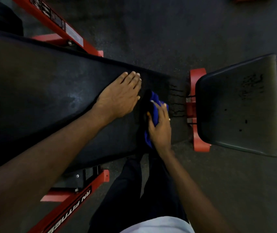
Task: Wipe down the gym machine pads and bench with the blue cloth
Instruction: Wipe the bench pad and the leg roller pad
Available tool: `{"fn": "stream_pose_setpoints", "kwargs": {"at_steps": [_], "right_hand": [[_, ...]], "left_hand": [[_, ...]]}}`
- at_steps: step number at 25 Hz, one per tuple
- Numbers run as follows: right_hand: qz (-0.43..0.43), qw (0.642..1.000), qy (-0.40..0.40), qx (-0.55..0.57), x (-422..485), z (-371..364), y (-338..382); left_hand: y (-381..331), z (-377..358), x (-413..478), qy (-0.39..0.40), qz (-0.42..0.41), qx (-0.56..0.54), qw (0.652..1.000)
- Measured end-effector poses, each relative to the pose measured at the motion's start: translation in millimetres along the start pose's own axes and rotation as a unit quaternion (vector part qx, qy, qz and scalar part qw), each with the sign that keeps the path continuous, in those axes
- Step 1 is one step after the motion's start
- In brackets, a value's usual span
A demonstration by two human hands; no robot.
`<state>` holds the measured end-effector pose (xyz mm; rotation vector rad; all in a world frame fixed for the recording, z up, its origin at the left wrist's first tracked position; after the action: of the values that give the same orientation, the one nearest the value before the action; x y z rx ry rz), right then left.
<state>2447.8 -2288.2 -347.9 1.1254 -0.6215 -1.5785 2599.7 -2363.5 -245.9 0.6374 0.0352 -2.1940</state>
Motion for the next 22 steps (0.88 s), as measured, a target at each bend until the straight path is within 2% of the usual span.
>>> {"fn": "stream_pose_setpoints", "kwargs": {"at_steps": [3,6,9,14,20,22], "right_hand": [[-0.097,0.994,-0.044,-0.015,54.0,10.6,-36.7],[-0.219,0.973,-0.071,-0.016,98.0,32.0,-67.4],[-0.205,0.976,-0.069,-0.013,66.2,27.8,-50.1],[-0.078,0.997,-0.001,-0.013,-56.1,4.3,-11.0],[-0.115,0.992,-0.044,0.018,-10.3,11.2,-42.4],[-0.177,0.981,-0.073,0.021,23.6,24.2,-64.6]], "left_hand": [[-3.5,-3.6,3.5,0.003,-0.045,-0.011,0.999],[-4.0,-5.8,3.7,0.002,-0.042,-0.015,0.999],[-3.3,-5.9,4.4,0.002,-0.047,-0.021,0.999],[-3.2,-5.0,5.9,0.001,-0.046,-0.020,0.999],[-3.7,-1.9,5.9,-0.005,-0.046,-0.024,0.999],[-3.5,-2.5,5.3,-0.004,-0.044,-0.020,0.999]]}}
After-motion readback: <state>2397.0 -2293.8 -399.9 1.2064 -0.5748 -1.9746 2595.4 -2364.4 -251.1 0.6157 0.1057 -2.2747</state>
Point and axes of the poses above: each hand's wrist, its own x-axis towards the middle knuckle, its own z-axis out of the back of the hand, y = z × x, the point moved 4 cm from there along x, towards the middle knuckle, and after that the axes turned 12 degrees about -z, right-handed, at the moved point
